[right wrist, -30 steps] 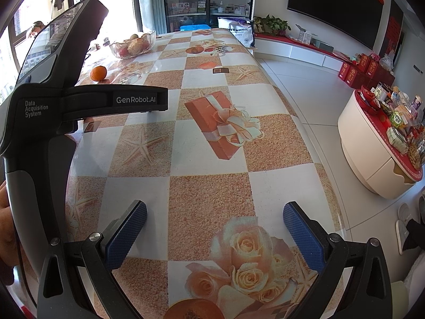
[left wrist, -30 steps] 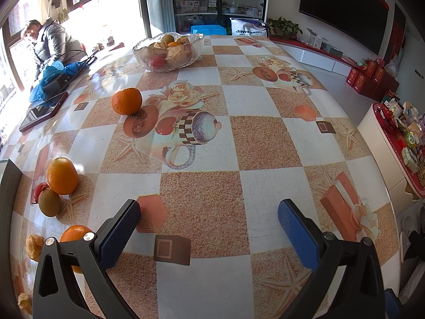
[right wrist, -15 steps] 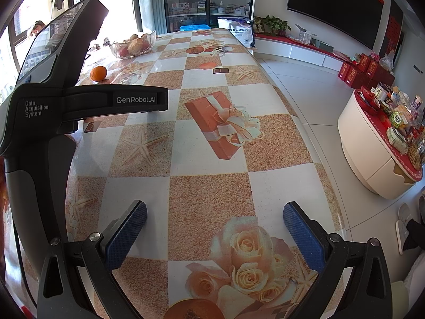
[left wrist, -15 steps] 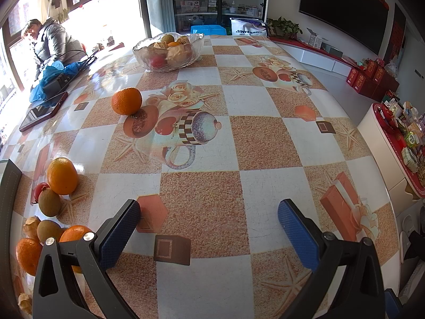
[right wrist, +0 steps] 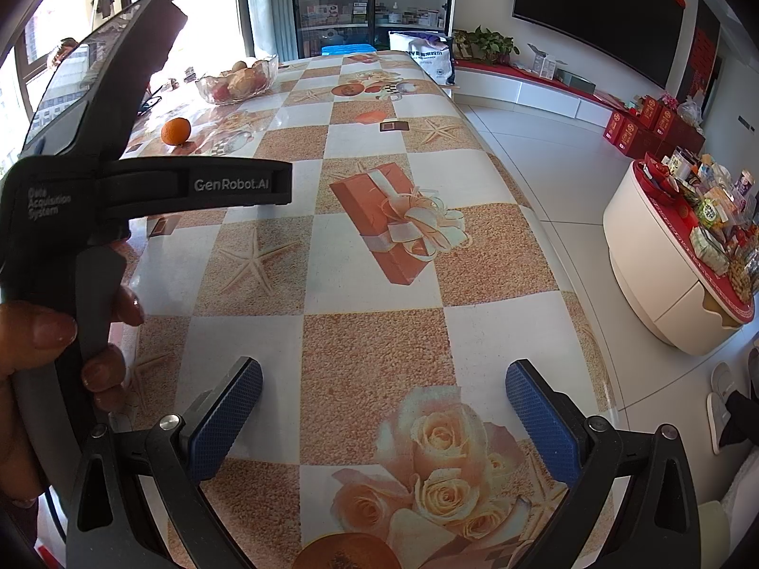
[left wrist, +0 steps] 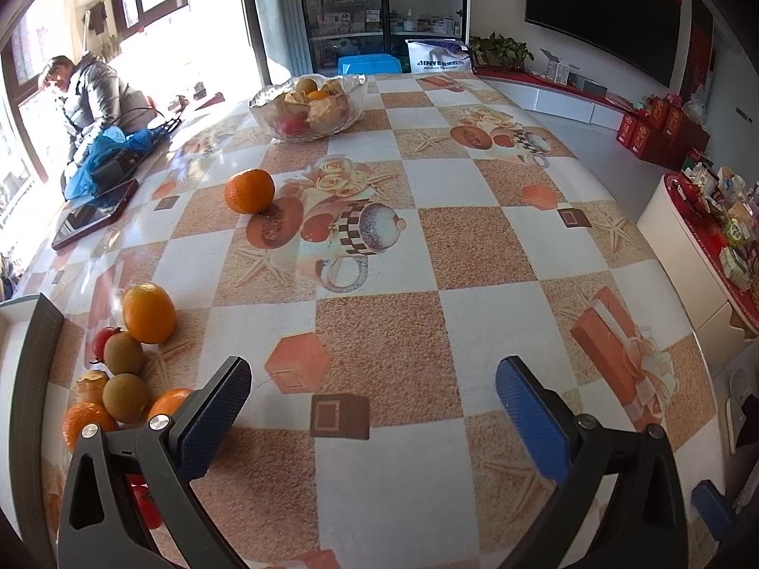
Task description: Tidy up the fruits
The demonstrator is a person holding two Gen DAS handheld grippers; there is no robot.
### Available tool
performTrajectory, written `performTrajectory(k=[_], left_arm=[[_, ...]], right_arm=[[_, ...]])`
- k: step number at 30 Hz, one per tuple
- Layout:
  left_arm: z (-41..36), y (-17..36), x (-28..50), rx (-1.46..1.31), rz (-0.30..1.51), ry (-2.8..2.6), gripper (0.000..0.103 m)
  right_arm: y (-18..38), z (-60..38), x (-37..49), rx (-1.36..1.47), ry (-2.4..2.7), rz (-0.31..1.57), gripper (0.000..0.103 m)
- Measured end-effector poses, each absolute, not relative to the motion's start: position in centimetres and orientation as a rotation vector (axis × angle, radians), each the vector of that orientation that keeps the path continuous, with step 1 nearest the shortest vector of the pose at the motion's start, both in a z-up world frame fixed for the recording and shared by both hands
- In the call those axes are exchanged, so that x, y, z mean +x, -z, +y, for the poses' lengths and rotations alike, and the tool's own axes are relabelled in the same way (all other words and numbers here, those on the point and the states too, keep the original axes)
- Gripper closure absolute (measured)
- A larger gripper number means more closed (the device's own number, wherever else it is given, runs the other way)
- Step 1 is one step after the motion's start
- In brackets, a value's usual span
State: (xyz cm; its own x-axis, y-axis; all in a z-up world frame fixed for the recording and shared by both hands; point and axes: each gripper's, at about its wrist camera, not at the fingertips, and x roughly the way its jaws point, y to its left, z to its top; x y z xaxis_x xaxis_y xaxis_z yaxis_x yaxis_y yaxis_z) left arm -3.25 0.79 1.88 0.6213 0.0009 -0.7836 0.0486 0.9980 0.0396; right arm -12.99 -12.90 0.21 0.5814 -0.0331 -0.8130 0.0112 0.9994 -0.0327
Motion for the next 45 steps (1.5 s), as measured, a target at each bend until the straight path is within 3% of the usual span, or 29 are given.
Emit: performTrajectory(k=[6,12,17,34,38,40,41,45], left_arm=[[6.0,-6.0,-10.1,0.077,0.787,0.039,0.000],[13.4,-3.9,-14.5,0.057,0.822,-0.042,0.000],[16.3,0.0,-14.1,0.006,0.939,-0.089,0.000],[17.2,0.1,-13.4,-0.053,0.953,-0.075,0.002],[17.5,-0.3,-13.6,-0.060,0.924,-0.095,0.018],[17.6,-0.5,-13.9,-0.054,0.902,-0.095,0.041],[17.7,-0.5,-14.1,-0.051,0.895,-0.095,0.046],[18.1,-0.4,-14.5,-0.061,0.869,-0.085,0.051]], right_arm=[[-0.2,-12.9,-13.0,-0.025,0.026,0.950,0.000],[-0.2,-12.9,-13.0,-0.025,0.026,0.950,0.000],[-0.2,-12.9,-13.0,-0.025,0.026,0.950,0.000],[-0.4,-9.8,-11.3,-0.030,-0.004,1.056,0.000],[-0.3,-6.3,-9.9,-0.071,-0.095,1.101,0.000],[-0.2,-4.8,-9.1,-0.079,-0.121,1.114,0.000],[-0.2,-4.1,-8.7,-0.079,-0.137,1.119,0.000],[-0.6,-1.4,-7.0,-0.025,-0.225,1.136,0.000]])
